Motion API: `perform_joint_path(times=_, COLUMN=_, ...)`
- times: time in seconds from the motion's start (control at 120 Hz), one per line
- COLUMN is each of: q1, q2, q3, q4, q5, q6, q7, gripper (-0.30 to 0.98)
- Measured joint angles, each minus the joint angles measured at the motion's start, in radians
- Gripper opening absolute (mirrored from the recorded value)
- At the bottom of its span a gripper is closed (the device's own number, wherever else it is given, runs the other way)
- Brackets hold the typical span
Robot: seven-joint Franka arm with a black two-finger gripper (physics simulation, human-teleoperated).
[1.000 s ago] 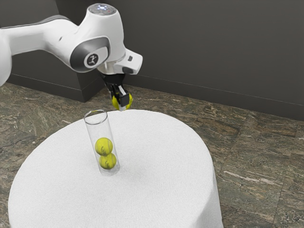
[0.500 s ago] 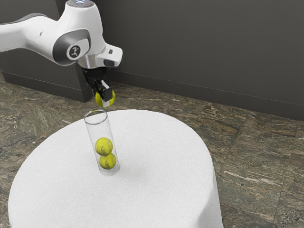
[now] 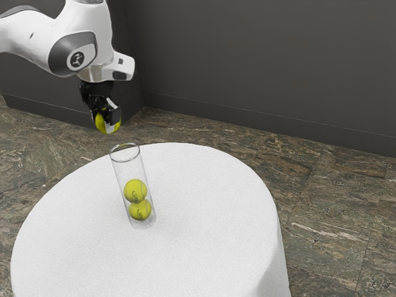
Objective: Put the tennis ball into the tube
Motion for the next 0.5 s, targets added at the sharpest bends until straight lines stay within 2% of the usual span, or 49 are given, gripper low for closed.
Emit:
perform_joint_path(times=0.158, q1=0.029, q2=-0.002, q3=-0.022, q4=-0.001, q5=-0.001, q6=-0.013, q7=-0.020, gripper=0.25)
perform_joint_path(times=0.35, q1=-0.037, q2=-0.002, q3=-0.036, q4=-0.003, q5=-0.001, q6=-0.023, q7=-0.050, gripper=0.25)
perform_joint_path(times=0.5, q1=-0.044, q2=-0.003, q3=-0.035, q4=-0.004, q5=-0.002, q6=-0.027, q7=-0.072, gripper=0.25)
